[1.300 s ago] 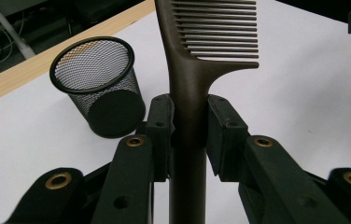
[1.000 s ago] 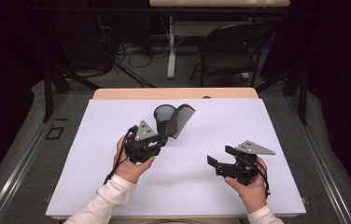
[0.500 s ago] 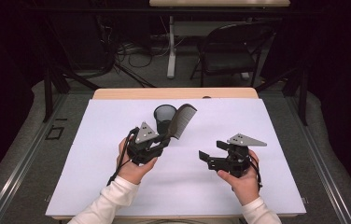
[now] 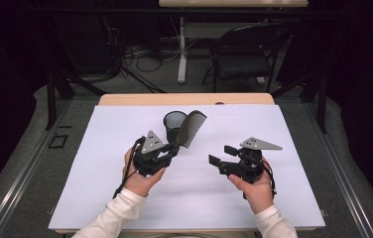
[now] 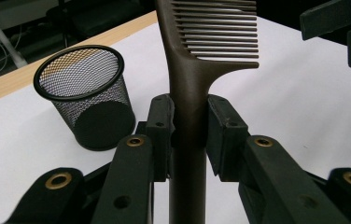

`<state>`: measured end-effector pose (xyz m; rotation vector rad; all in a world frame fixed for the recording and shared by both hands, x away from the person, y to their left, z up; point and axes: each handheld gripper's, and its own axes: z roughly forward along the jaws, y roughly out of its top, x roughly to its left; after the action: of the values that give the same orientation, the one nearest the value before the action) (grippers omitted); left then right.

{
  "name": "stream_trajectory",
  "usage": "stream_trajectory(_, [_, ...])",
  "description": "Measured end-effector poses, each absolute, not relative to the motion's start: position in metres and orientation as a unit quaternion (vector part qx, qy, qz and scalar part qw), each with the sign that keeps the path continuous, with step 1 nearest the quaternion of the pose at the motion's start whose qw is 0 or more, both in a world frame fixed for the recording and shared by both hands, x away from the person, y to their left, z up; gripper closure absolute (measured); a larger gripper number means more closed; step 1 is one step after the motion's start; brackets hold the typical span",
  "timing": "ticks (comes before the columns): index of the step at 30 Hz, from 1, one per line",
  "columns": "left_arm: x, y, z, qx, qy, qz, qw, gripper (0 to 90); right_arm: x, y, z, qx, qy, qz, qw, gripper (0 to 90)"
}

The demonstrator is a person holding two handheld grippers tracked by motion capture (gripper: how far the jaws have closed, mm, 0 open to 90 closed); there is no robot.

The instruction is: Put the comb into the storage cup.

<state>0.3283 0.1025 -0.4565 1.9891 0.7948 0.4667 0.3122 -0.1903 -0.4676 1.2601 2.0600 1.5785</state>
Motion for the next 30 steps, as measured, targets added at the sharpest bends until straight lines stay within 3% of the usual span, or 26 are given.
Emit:
stream_trajectory(8, [0.328, 0.104, -0.457, 0.804, 0.323, 0.191, 0.461, 72.5, 0.313, -0.188, -0.464, 0.425, 0.706, 0.554, 0.121, 33.1])
stream_trajectory(30, [0.327, 0.106, -0.46, 0.799, 0.321, 0.198, 0.469, 72.5, 0.319, -0.178, -0.46, 0.417, 0.696, 0.577, 0.09, 34.1])
